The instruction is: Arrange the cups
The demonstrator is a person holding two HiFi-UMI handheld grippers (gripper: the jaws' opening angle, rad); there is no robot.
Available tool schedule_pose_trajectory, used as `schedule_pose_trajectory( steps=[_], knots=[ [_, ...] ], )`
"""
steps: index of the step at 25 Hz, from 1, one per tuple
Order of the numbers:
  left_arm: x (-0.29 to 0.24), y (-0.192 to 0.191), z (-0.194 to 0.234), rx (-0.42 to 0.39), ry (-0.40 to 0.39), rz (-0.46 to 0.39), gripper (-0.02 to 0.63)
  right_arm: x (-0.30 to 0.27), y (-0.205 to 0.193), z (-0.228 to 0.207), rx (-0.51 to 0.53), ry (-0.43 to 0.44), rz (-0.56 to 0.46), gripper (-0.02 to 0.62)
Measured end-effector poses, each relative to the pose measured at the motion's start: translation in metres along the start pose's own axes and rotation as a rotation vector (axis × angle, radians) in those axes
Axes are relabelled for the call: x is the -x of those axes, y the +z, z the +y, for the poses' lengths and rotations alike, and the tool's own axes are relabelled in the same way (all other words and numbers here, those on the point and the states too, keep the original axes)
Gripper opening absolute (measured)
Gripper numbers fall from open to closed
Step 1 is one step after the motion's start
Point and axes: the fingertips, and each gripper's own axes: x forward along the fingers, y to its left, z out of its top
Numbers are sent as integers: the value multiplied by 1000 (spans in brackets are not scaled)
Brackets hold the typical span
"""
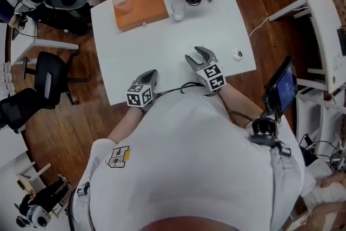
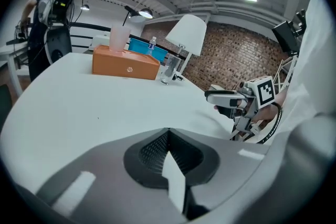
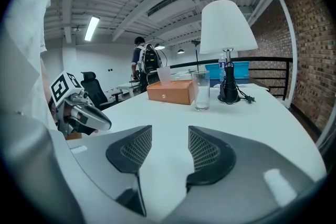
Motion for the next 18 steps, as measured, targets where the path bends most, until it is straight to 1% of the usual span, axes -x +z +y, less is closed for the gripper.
schedule_pose_trajectory(
  steps=[13, 16, 18],
  knots=[
    [0, -6, -3, 9, 14, -10, 0, -2, -2, -11, 7, -13, -5, 212],
    [0, -10, -5, 7, 22, -6, 0, -4, -4, -20, 24, -24, 2, 212],
    [3, -13, -8, 7, 31, -5, 0, -6, -1, -31, 59, -33, 9, 227]
  ],
)
